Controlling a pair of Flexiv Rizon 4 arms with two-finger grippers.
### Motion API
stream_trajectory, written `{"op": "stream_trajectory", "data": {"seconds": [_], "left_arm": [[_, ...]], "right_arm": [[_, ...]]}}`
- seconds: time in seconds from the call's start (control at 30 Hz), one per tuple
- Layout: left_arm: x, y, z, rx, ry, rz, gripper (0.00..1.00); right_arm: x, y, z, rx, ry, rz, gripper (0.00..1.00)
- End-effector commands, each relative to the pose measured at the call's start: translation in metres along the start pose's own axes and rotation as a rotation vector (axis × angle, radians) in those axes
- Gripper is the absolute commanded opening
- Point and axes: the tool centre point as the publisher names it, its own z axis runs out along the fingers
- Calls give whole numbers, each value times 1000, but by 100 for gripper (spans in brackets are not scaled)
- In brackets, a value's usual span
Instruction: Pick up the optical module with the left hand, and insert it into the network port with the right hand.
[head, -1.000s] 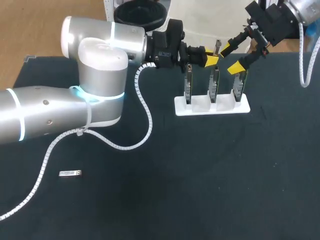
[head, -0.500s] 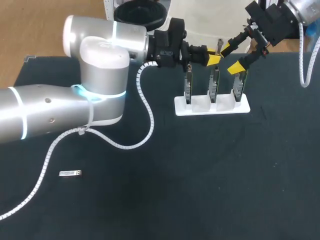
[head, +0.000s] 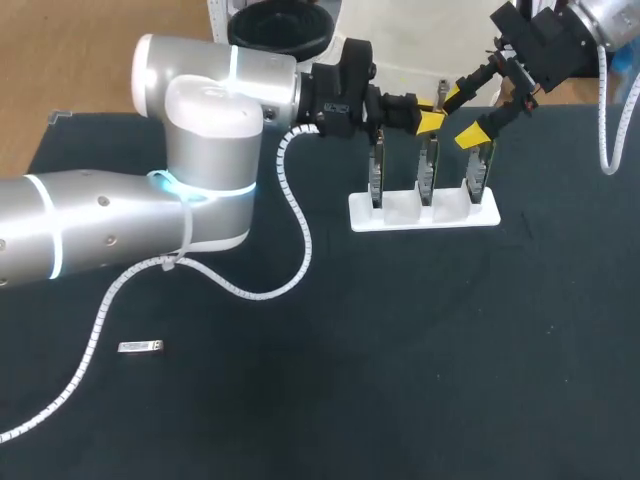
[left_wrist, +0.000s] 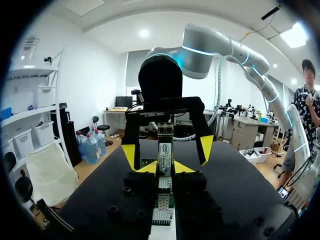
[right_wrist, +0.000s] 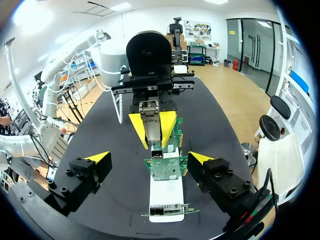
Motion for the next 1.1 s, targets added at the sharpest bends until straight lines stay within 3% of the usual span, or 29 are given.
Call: {"op": "stream_trajectory", "data": {"seconds": [0.03, 1.1], "left_arm": [[1, 5, 1, 6, 2, -3, 0], [1, 10, 3, 18, 14, -9, 0]], "right_arm": [[0, 1, 0, 2, 0, -1, 100], [0, 1, 0, 2, 0, -1, 100]]}}
